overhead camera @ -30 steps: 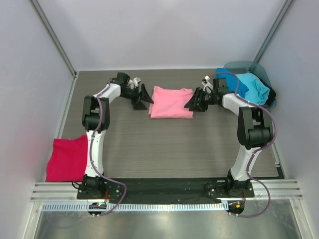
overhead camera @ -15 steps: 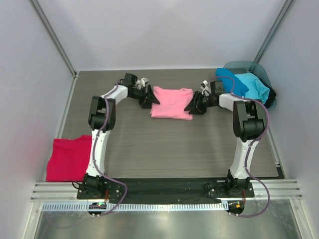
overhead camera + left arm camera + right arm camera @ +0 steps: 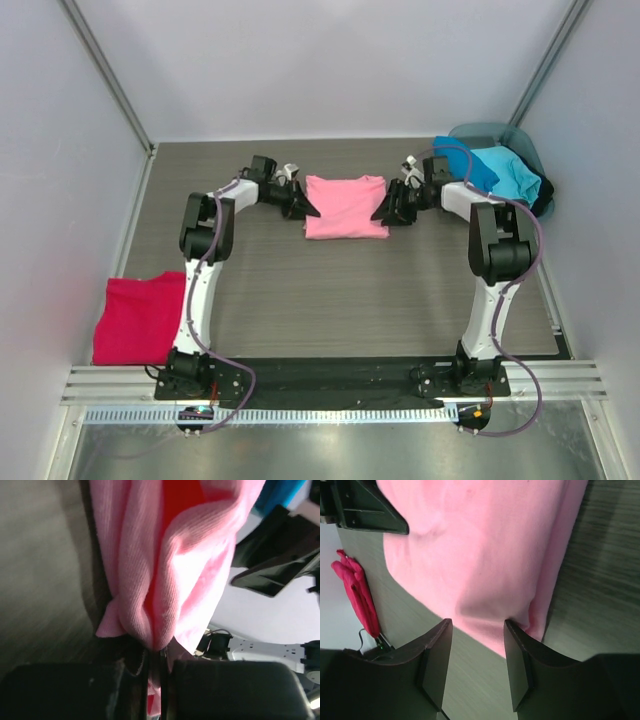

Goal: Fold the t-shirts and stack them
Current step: Neatly place the folded tshirt to the corner

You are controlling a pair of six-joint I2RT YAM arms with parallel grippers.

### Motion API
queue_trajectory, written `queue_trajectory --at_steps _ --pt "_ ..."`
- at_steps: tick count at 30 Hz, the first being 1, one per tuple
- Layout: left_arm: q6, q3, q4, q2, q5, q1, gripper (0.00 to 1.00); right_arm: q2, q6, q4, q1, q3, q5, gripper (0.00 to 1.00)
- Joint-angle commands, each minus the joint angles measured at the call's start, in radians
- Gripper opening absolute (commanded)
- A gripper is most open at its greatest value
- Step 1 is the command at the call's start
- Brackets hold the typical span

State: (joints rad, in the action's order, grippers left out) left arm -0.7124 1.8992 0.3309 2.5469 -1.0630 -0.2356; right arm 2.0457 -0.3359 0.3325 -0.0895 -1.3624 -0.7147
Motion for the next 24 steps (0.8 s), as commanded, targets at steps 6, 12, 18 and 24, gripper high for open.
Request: queue_trajectory --at_steps 6,12,18,24 --pt "0.597 -0.062 0.722 -0.29 0.127 0.027 0.0 -0.271 0.187 0.152 0.031 -0.055 -0.037 0.52" --pt "0.962 -0.083 1.165 -0.373 0.328 0.027 0.0 -0.305 0.238 0.151 0.039 -0.009 -0.011 0.52" --pt "1.05 -0.158 1.255 -0.534 0.586 0.051 0.0 -0.329 0.274 0.151 0.039 0.003 -0.002 0.52" --pt "1.084 -0.32 1.289 -0.722 0.699 0.131 0.0 -0.32 0.287 0.161 0.04 -0.001 -0.023 0.52"
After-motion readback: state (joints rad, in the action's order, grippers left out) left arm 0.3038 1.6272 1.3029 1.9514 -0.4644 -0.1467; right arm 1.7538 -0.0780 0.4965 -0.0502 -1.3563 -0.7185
